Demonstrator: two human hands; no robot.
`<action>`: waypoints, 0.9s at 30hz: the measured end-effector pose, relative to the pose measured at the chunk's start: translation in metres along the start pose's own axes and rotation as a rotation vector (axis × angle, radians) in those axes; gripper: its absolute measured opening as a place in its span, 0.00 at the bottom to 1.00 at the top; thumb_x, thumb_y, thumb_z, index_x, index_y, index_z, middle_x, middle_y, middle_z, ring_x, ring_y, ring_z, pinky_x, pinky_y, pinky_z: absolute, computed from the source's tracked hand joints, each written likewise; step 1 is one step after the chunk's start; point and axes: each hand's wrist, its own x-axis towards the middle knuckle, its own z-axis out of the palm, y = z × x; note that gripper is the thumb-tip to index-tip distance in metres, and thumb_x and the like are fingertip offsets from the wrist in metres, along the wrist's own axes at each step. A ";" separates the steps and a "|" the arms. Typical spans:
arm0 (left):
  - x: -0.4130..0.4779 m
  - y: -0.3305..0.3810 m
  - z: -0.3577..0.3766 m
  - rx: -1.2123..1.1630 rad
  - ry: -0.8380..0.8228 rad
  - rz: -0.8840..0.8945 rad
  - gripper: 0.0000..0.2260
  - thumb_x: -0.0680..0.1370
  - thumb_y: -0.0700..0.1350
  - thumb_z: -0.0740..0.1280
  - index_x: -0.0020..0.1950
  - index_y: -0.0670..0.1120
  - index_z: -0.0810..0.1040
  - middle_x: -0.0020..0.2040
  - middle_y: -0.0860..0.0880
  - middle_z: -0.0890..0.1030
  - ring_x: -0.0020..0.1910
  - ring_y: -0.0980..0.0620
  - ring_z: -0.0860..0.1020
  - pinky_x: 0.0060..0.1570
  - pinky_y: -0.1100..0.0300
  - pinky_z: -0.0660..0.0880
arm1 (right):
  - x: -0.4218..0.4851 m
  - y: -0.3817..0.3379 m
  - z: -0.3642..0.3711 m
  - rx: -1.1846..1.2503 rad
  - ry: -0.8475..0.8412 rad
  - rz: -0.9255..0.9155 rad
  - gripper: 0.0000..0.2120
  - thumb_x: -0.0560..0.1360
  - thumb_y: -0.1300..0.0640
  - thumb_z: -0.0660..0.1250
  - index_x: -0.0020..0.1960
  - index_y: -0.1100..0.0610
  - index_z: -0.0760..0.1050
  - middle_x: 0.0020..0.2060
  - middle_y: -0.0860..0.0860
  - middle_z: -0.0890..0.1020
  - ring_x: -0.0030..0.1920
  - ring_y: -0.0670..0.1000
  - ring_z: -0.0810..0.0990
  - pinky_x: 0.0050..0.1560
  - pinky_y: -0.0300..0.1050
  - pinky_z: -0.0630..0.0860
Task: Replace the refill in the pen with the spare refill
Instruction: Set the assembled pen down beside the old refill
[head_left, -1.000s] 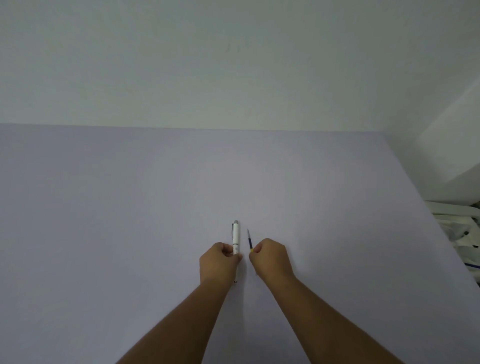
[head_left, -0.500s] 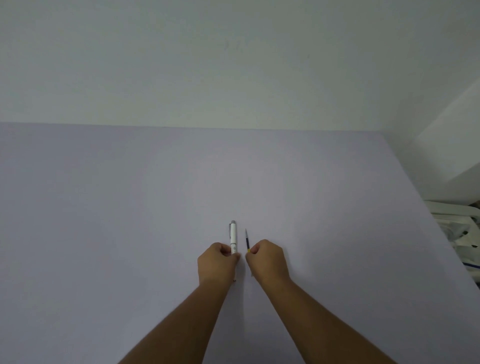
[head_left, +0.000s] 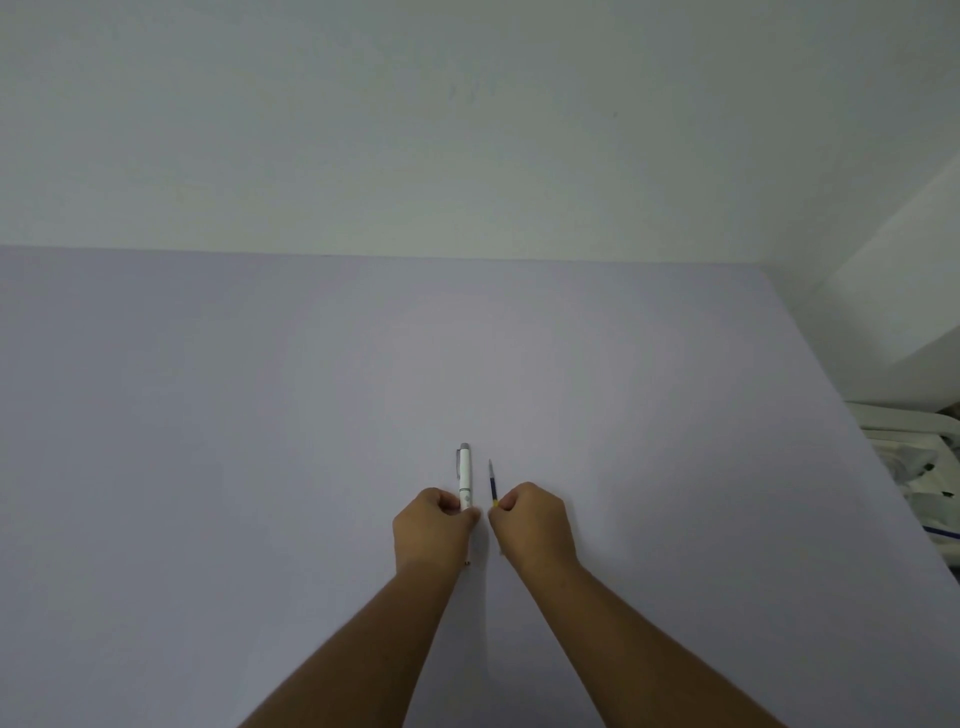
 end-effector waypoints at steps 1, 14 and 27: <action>0.000 0.000 -0.001 0.017 0.003 0.006 0.06 0.71 0.44 0.73 0.44 0.45 0.78 0.36 0.50 0.79 0.30 0.57 0.75 0.15 0.76 0.65 | 0.000 0.000 0.000 0.001 -0.002 0.000 0.05 0.73 0.58 0.64 0.38 0.55 0.73 0.36 0.51 0.79 0.40 0.55 0.83 0.37 0.42 0.76; 0.004 -0.003 -0.005 0.155 0.012 0.049 0.06 0.72 0.48 0.73 0.43 0.50 0.76 0.37 0.53 0.79 0.34 0.59 0.76 0.24 0.71 0.65 | 0.000 0.002 0.000 0.032 0.008 -0.009 0.06 0.73 0.54 0.66 0.39 0.55 0.74 0.39 0.52 0.82 0.40 0.53 0.82 0.38 0.43 0.78; 0.004 -0.003 -0.004 0.194 0.015 0.056 0.07 0.72 0.49 0.72 0.45 0.48 0.76 0.38 0.53 0.78 0.34 0.59 0.75 0.23 0.72 0.64 | 0.003 0.007 0.000 0.031 0.023 -0.004 0.07 0.72 0.52 0.67 0.39 0.56 0.76 0.39 0.51 0.82 0.39 0.51 0.81 0.39 0.42 0.76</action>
